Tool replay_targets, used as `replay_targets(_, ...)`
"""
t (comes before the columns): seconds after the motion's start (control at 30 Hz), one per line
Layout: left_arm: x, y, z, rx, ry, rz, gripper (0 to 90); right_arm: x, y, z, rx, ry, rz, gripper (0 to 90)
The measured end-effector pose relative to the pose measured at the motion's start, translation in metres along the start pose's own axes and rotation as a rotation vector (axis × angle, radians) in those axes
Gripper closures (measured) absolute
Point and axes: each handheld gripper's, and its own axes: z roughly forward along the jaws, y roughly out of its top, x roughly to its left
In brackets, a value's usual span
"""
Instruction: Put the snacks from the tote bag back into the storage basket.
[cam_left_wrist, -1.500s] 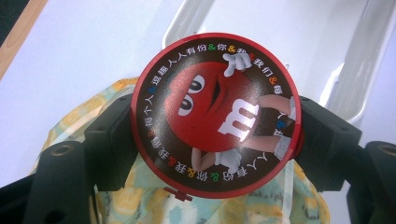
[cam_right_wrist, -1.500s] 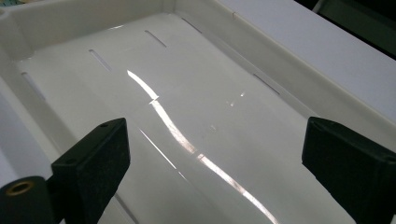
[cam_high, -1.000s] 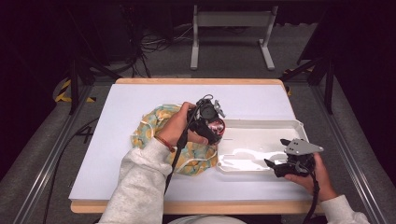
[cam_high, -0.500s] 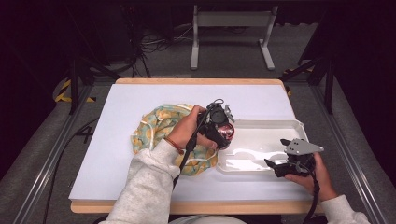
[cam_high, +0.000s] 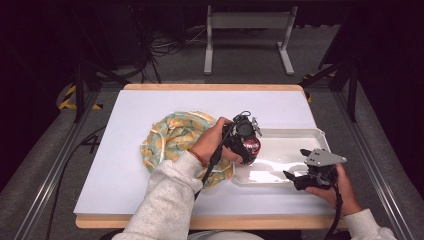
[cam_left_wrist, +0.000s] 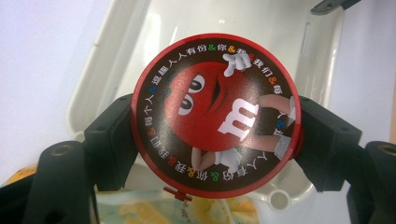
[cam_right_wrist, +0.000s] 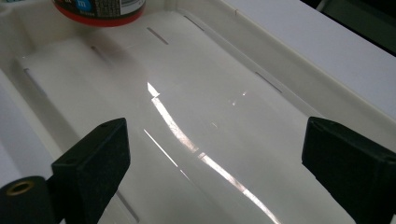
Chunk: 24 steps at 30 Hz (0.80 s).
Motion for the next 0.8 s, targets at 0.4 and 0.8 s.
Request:
replay_targets(0.4,-0.002,0.001,0.016,0.025,-0.017,-0.003,24.7,0.000,0.000,0.001,0.007,0.005,-0.002,8.5)
replay_targets(0.8,-0.003,0.002,0.028,0.041,-0.037,-0.011,24.7,0.001,0.000,0.001,0.011,0.008,-0.006,8.5)
